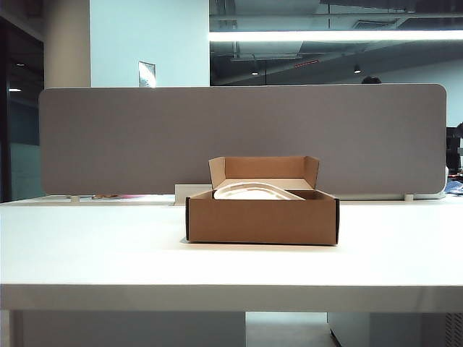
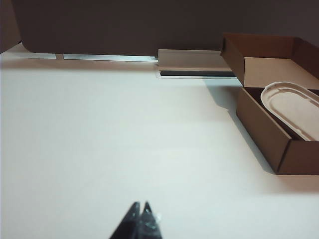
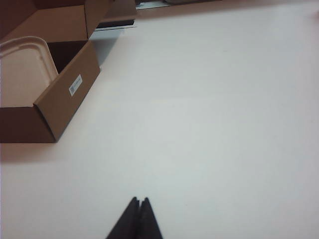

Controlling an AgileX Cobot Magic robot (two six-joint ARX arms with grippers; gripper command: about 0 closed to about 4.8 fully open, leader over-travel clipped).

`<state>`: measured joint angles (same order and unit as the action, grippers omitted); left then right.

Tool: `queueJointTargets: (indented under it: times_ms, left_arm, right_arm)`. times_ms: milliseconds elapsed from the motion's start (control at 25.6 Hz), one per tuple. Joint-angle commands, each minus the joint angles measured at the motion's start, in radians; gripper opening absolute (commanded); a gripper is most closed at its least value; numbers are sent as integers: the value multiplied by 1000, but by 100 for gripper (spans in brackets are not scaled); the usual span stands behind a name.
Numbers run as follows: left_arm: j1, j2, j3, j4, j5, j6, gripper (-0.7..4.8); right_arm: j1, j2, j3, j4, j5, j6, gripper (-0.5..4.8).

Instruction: Pick up the lid and place it into the paper box.

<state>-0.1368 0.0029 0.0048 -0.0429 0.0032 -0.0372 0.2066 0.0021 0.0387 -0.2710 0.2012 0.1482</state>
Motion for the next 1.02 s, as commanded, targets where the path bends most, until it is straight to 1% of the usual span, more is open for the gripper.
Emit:
queueJointTargets:
  times_ms: [39, 156, 313, 430, 469, 547, 704, 1016]
  left_arm:
    - [2, 1, 3, 6, -3, 3, -3]
    - [2, 1, 3, 6, 0, 3, -3]
    - [2, 2, 3, 6, 0, 3, -3]
    - [2, 1, 3, 6, 0, 3, -3]
    - [2, 1, 3, 5, 0, 3, -3]
    - [2, 1, 3, 6, 0, 3, -3]
    - [2, 1, 3, 6, 0, 3, -3]
    - [2, 1, 3, 6, 0, 3, -3]
  right_arm:
    - [-61, -3, -2, 11, 4, -11, -1]
    - [-134, -3, -2, 13, 2, -22, 0]
    - [-198, -3, -6, 22, -21, -59, 0]
    - [-242, -3, -27, 86, -93, -75, -1]
    - [-254, -3, -39, 113, -134, -76, 0]
    - [-262, -3, -38, 116, -176, -99, 0]
    - [-258, -3, -38, 112, -178, -139, 0]
    - [-260, -3, -38, 111, -178, -131, 0]
